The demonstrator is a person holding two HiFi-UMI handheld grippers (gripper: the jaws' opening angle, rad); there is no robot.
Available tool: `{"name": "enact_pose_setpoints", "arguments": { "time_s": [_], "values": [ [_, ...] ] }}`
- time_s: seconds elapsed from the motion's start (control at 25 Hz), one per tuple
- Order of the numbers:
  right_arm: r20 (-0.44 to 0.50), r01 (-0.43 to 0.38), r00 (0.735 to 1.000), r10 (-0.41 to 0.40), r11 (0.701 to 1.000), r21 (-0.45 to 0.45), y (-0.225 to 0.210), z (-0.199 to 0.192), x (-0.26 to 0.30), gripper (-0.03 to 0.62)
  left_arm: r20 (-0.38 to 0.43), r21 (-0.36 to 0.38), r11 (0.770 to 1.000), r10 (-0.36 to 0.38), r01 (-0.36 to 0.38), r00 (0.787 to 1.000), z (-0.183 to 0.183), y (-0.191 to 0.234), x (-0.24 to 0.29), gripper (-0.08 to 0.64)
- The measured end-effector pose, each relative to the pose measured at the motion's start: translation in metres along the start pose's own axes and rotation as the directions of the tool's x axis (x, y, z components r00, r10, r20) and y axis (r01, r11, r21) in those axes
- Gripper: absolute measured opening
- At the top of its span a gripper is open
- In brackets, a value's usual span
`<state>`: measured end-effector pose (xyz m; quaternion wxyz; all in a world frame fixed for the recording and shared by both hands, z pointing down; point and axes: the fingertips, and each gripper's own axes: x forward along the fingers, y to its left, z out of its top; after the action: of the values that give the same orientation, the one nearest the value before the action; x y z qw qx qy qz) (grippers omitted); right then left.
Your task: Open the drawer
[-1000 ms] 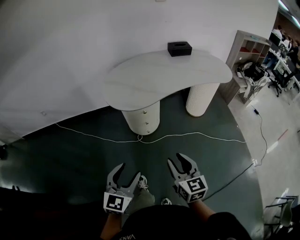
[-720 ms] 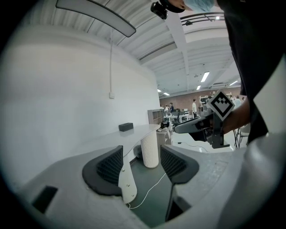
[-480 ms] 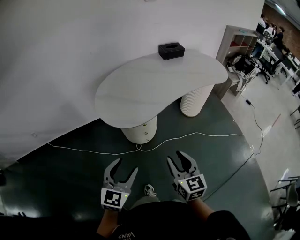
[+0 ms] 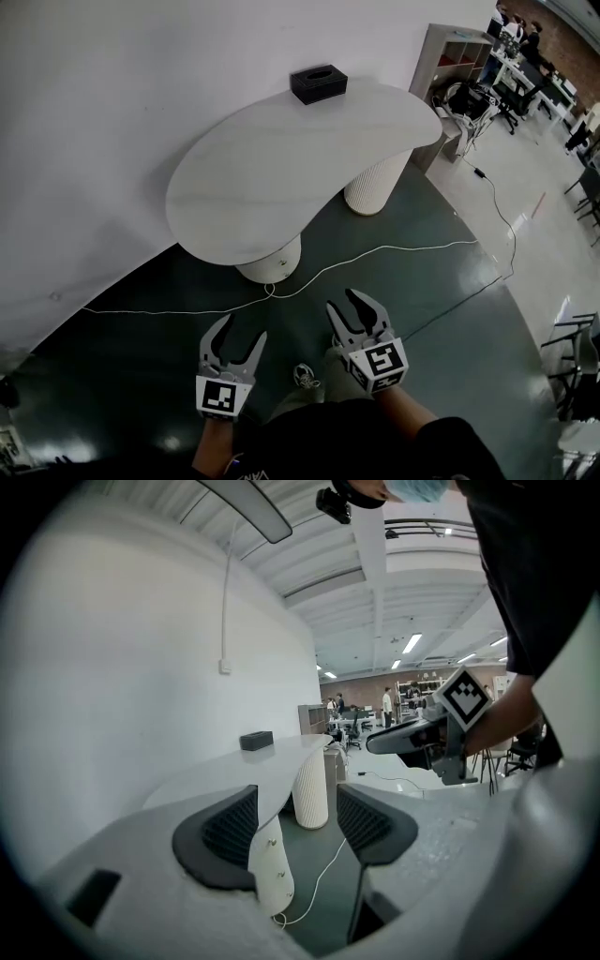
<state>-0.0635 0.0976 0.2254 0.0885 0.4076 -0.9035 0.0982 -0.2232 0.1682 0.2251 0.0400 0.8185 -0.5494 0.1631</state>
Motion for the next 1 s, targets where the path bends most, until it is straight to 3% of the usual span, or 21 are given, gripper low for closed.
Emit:
{"name": "enact_pose_setpoints", "arguments": {
  "time_s": [0.52, 0.84, 1.0],
  "values": [
    [-0.069, -0.042, 0.997, 0.045, 0.998, 0.050, -0.046, -0.066, 0.083, 0.155, -0.105, 0.074, 0.997, 0.004, 0.004, 0.994, -0.041, 0.029, 0.091, 0.258],
    [-0.069, -0.084, 0.994, 0.089, 0.994, 0.071, -0.071, -0.120, 0.138, 0.155, -0.192, 0.130, 0.991, 0.000, 0.026, 0.981, -0.080, 0.036, 0.145, 0.258],
    [-0.063, -0.096, 0.993, 0.101, 0.992, 0.077, -0.079, -0.150, 0.162, 0.155, -0.199, 0.141, 0.990, 0.021, 0.007, 0.980, -0.098, 0.042, 0.167, 0.258]
  ]
}}
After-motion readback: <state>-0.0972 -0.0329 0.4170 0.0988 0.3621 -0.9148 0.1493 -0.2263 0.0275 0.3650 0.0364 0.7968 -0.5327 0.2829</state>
